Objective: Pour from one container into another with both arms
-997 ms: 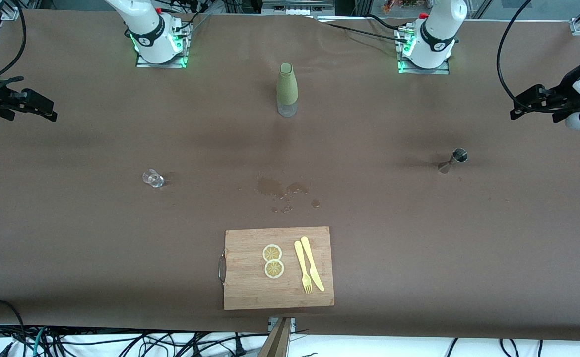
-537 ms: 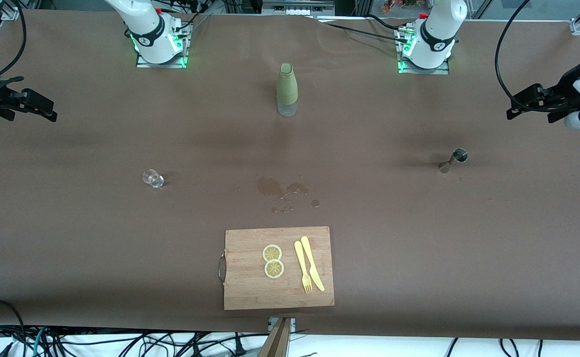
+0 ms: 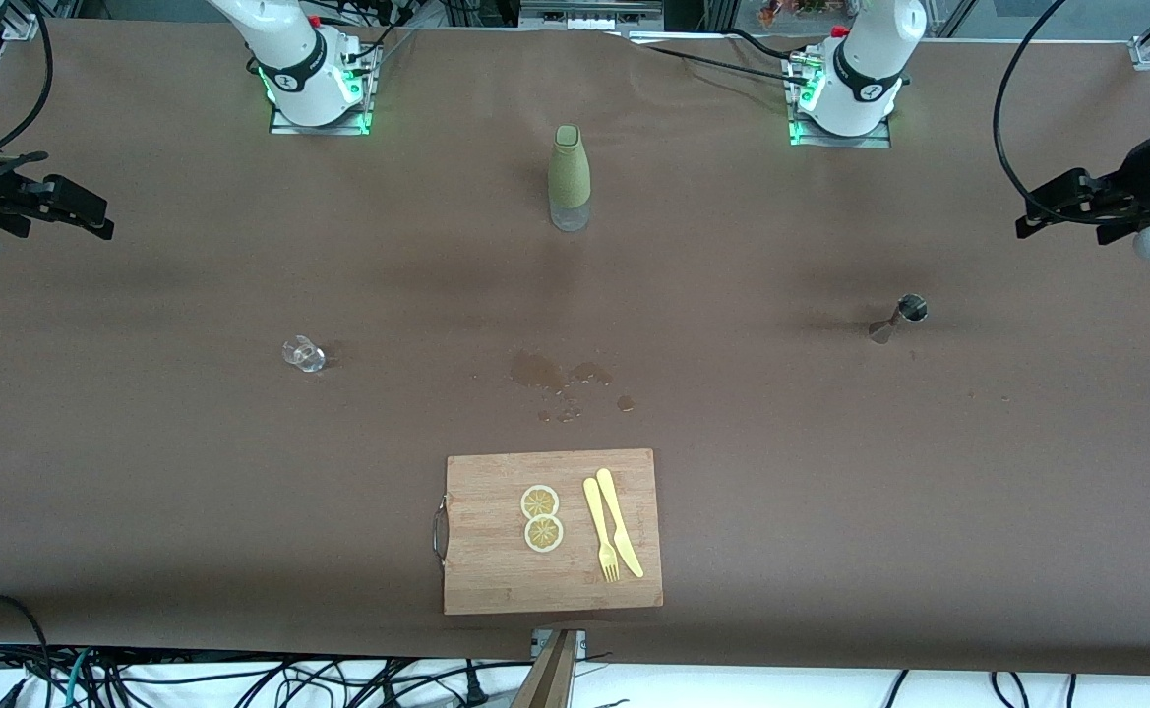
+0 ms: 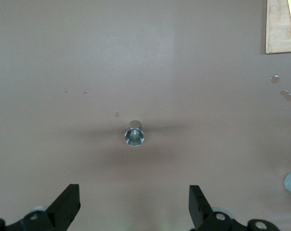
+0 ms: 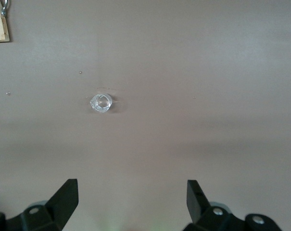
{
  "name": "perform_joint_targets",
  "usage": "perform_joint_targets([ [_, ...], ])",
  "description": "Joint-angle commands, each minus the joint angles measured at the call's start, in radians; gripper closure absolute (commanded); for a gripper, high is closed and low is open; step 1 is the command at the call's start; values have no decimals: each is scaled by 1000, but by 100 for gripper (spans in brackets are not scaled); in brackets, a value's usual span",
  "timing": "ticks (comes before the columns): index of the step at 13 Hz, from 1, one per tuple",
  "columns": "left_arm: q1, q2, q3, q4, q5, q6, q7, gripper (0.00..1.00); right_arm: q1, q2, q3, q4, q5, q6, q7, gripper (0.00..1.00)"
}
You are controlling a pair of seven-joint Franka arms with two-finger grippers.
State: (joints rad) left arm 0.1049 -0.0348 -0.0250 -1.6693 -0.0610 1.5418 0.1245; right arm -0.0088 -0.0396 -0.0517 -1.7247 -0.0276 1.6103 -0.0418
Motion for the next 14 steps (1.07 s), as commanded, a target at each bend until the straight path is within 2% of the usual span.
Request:
perform_joint_targets([
  [1, 30, 7, 55, 28, 21, -23, 230, 0, -11, 36, -48, 19, 8, -21, -92, 0],
  [2, 32, 9, 80, 25, 20, -20, 333, 0, -16, 46, -62, 19, 8, -21, -187, 0],
  [4, 47, 26, 108, 23, 20, -14, 412, 0, -31, 81, -115, 22, 35, -12, -440, 0],
  [6, 76, 45, 118, 14, 18, 7, 487, 0, -42, 131, -202, 25, 138, -13, -657, 0],
  [7, 79, 62, 144, 7, 10, 41, 560, 0, -42, 151, -233, 27, 161, -23, -718, 0],
  [9, 114, 94, 157, -29, -12, 104, 700, 0, -60, 191, -246, 19, 175, -15, -844, 0],
  [12, 147, 142, 160, -82, -74, 205, 948, 0, -158, 311, -246, 16, 334, -23, -1200, 0],
  [14, 174, 185, 160, -113, -138, 257, 1048, 0, -190, 368, -246, 16, 412, -23, -1439, 0],
])
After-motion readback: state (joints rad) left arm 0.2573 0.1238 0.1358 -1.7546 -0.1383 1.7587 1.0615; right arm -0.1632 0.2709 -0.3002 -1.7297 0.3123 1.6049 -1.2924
